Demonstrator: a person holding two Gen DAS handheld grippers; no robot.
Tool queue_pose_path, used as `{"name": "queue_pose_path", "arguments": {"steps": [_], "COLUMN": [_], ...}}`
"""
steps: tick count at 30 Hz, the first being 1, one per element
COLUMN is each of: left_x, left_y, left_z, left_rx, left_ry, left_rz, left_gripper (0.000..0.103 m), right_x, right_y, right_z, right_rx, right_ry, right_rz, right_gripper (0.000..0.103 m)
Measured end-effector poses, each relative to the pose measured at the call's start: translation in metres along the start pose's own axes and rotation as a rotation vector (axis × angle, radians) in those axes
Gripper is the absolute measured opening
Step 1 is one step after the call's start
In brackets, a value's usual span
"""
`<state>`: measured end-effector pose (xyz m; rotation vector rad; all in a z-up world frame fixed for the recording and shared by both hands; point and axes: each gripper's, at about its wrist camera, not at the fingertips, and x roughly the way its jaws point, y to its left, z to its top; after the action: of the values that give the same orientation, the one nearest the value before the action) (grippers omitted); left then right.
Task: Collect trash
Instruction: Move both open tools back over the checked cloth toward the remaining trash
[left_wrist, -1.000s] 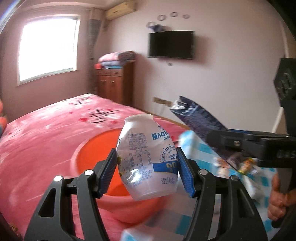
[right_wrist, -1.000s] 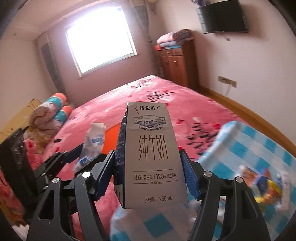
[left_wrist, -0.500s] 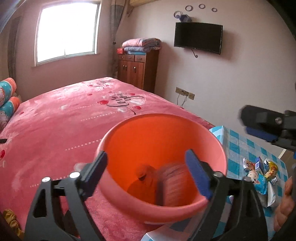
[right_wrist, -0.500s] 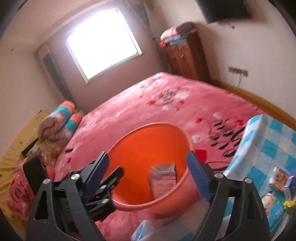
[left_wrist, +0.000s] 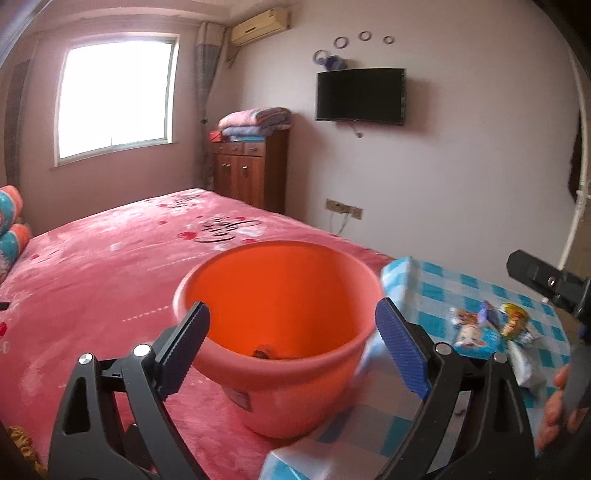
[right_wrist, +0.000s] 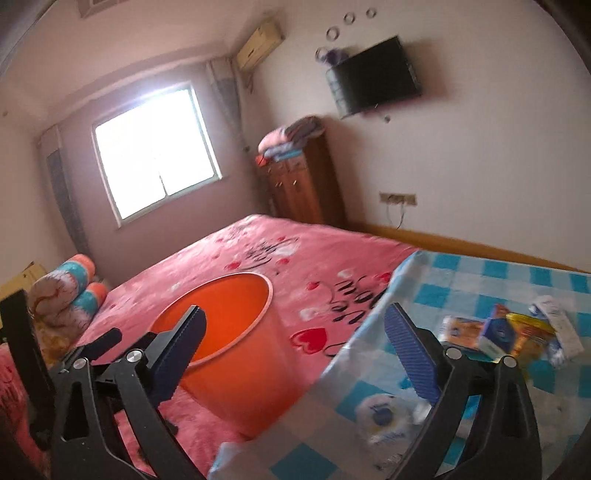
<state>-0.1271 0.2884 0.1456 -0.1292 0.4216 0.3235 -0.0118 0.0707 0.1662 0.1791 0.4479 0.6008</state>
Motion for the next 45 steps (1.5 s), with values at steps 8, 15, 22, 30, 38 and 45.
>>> {"name": "queue_pose_path", "arguments": {"steps": [8, 15, 22, 30, 38, 45], "left_x": [-0.014, -0.027, -0.025, -0.008, 0.007, 0.014], "left_y": [-0.026, -0.043, -0.064, -0.094, -0.119, -0.137], "left_z": [-0.017, -0.029, -0.046, -0.068, -0.083, -0.094], "left_rx": [0.047, 0.084, 0.087, 0.135, 0.197, 0.244], "left_ry": [-0.003, -0.030, -0.017, 0.074, 0.152, 0.191], "left_rz": [-0.073, -0.100, -0.179, -0.232, -0.246, -0.262], "left_gripper": [0.091, 0.091, 0.091, 0.091, 0.091, 0.091], "right_x": [-0.045, -0.056, -0.058, -0.060, -0.066, -0.072], "right_y": [-0.020, -0.041, -0.055, -0.080, -0.108, -0.134], "right_z": [-0.023, -0.039, -0.054, -0.071, -0.079, -0.087], "right_rx": [-0.022, 0.012, 0.071, 0.118, 0.131, 0.162], "right_ry": [-0.091, -0.100, -0.078, -0.048, -0.035, -0.019], "right_rz": [-0.082, -0.094, -0.042, -0.051, -0.112, -0.155], "right_gripper": [0.098, 0.098, 0.098, 0.098, 0.098, 0.098]}}
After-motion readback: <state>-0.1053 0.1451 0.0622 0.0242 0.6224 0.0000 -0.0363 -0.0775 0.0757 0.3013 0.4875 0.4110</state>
